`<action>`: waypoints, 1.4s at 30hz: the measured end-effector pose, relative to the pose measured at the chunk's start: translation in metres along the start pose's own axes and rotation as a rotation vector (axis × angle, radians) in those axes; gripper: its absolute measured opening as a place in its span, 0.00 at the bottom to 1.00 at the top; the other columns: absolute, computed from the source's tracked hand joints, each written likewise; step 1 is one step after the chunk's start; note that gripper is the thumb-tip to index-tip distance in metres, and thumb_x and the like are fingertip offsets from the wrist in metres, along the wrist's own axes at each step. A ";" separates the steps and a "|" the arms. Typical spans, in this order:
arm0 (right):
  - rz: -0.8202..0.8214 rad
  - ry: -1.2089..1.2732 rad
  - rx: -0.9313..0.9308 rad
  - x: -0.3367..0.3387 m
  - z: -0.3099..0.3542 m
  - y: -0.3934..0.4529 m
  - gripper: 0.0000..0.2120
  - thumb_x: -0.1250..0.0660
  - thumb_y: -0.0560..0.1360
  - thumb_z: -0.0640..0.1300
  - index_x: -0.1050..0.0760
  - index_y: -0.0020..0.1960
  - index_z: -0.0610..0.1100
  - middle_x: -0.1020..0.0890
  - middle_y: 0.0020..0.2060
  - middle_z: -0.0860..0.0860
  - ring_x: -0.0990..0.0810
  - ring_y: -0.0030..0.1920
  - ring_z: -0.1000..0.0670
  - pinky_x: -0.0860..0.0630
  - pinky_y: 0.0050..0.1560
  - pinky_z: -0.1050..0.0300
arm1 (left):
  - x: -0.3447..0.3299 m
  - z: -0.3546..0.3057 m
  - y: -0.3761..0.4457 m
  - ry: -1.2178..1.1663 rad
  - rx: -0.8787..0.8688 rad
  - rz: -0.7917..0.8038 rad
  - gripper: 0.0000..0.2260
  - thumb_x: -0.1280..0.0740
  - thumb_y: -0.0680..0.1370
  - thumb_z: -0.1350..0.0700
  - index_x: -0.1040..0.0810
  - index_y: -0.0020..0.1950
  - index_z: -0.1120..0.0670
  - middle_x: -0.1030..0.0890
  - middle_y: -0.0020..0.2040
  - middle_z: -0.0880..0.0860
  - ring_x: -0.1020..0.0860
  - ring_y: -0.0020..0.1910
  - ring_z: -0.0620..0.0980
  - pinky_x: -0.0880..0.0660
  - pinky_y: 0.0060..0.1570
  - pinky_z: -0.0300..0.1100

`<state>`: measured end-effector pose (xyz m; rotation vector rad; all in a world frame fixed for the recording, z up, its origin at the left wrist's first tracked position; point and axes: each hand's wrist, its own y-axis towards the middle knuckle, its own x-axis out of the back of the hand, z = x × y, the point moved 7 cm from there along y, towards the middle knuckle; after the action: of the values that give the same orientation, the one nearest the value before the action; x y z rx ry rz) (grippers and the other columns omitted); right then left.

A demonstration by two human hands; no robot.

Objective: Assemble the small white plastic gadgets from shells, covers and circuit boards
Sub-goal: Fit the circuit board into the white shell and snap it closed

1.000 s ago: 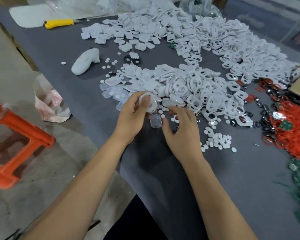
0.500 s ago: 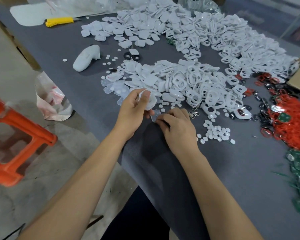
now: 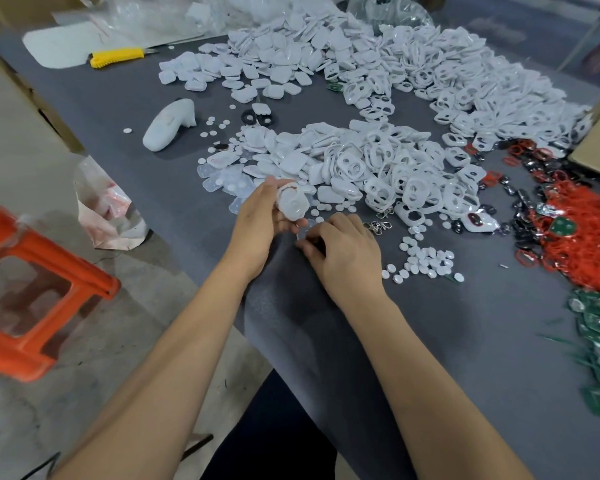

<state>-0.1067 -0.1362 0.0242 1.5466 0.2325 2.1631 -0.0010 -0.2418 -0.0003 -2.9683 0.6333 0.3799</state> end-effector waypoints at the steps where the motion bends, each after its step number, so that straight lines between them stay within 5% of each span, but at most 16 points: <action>1: -0.017 -0.019 0.014 0.002 0.002 0.000 0.09 0.26 0.77 0.48 0.16 0.47 0.43 0.19 0.45 0.46 0.22 0.51 0.40 0.24 0.49 0.44 | -0.001 0.000 0.001 -0.037 0.010 0.012 0.19 0.49 0.89 0.49 0.21 0.59 0.57 0.14 0.42 0.53 0.17 0.35 0.51 0.21 0.36 0.42; 5: -0.092 -0.130 0.092 0.008 0.017 -0.001 0.08 0.27 0.77 0.42 0.17 0.42 0.39 0.19 0.41 0.43 0.20 0.45 0.38 0.25 0.43 0.47 | 0.000 0.001 0.002 -0.089 0.009 0.019 0.14 0.45 0.87 0.55 0.21 0.58 0.58 0.15 0.39 0.51 0.19 0.34 0.50 0.23 0.34 0.41; 10: -0.040 -0.124 0.091 0.005 0.015 -0.001 0.09 0.31 0.79 0.43 0.17 0.45 0.38 0.19 0.45 0.43 0.20 0.50 0.38 0.26 0.47 0.44 | 0.003 0.003 0.002 -0.015 -0.010 -0.001 0.10 0.37 0.81 0.58 0.21 0.60 0.56 0.17 0.40 0.51 0.21 0.34 0.50 0.25 0.35 0.39; 18: -0.090 -0.140 0.046 0.007 0.011 0.000 0.06 0.28 0.74 0.43 0.17 0.42 0.40 0.19 0.41 0.44 0.21 0.47 0.38 0.27 0.45 0.45 | -0.001 0.001 0.001 0.126 -0.028 0.036 0.11 0.37 0.81 0.56 0.21 0.61 0.53 0.16 0.43 0.50 0.21 0.36 0.49 0.24 0.39 0.41; 23: -0.094 -0.123 -0.008 0.007 0.004 -0.001 0.12 0.28 0.77 0.49 0.19 0.42 0.40 0.19 0.42 0.44 0.21 0.48 0.39 0.26 0.48 0.44 | -0.008 0.003 -0.001 0.290 -0.061 0.085 0.09 0.36 0.84 0.56 0.21 0.63 0.49 0.17 0.48 0.50 0.21 0.39 0.48 0.23 0.42 0.41; 30: -0.129 -0.119 -0.057 0.004 0.000 0.002 0.07 0.28 0.76 0.46 0.20 0.45 0.43 0.18 0.40 0.47 0.21 0.47 0.40 0.28 0.47 0.46 | -0.004 0.002 -0.001 0.179 -0.032 0.032 0.12 0.41 0.84 0.54 0.20 0.62 0.48 0.16 0.47 0.50 0.17 0.46 0.54 0.22 0.45 0.42; 36: -0.219 -0.090 -0.103 0.014 -0.008 -0.005 0.06 0.30 0.76 0.46 0.19 0.44 0.44 0.18 0.39 0.49 0.21 0.46 0.43 0.28 0.48 0.49 | -0.004 0.002 -0.001 0.206 -0.050 0.034 0.11 0.42 0.87 0.56 0.22 0.64 0.51 0.17 0.49 0.51 0.14 0.44 0.49 0.22 0.42 0.39; 42: -0.397 -0.115 -0.182 0.047 -0.027 -0.030 0.06 0.31 0.77 0.48 0.19 0.43 0.49 0.18 0.37 0.55 0.22 0.44 0.46 0.34 0.51 0.49 | -0.026 -0.008 -0.018 0.652 -0.294 0.132 0.10 0.34 0.84 0.52 0.22 0.65 0.48 0.18 0.52 0.41 0.20 0.46 0.36 0.28 0.48 0.28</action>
<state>-0.1354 -0.0845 0.0426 1.3818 0.2707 1.7335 -0.0150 -0.2157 0.0147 -3.3283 0.8907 -0.5700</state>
